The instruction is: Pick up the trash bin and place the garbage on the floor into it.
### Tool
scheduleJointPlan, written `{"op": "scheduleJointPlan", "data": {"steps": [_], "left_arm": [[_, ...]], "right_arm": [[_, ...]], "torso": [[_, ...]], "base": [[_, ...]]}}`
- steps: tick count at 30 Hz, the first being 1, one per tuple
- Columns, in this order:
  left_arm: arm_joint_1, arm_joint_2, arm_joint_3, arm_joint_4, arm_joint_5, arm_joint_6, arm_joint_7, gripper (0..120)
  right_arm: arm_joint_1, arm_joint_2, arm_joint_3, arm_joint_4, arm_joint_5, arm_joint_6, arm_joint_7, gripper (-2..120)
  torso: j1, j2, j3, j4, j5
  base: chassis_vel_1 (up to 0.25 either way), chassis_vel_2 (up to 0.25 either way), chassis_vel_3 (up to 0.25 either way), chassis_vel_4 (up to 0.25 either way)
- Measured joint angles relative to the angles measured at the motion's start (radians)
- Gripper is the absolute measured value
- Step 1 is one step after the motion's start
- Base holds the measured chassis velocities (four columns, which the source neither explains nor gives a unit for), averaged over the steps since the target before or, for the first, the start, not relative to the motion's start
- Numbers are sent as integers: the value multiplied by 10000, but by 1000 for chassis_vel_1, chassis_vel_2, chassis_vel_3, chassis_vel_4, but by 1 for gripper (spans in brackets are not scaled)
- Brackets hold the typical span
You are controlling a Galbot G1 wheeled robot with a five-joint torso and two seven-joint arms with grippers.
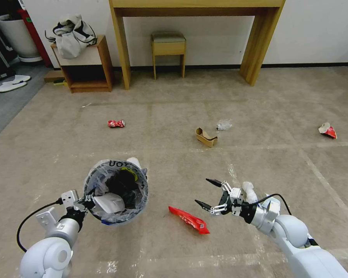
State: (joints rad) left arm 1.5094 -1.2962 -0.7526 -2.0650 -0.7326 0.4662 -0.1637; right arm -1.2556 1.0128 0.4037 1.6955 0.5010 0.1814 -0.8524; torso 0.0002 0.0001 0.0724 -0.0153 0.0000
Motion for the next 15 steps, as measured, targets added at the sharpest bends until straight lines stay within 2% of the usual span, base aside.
{"op": "scheduleJointPlan", "data": {"steps": [6, 15], "left_arm": [[-65, 0, 1, 3, -17, -2, -11, 0], [-25, 143, -71, -61, -13, 14, -15, 0]], "right_arm": [[60, -182, -24, 15, 41, 32, 149, 100], [526, -764, -393, -212, 356, -395, 601, 100]], "torso": [[2, 0, 4, 0, -1], [1, 0, 0, -1, 1]], "base": [[-96, 91, 103, -82], [0, 0, 0, 0]]}}
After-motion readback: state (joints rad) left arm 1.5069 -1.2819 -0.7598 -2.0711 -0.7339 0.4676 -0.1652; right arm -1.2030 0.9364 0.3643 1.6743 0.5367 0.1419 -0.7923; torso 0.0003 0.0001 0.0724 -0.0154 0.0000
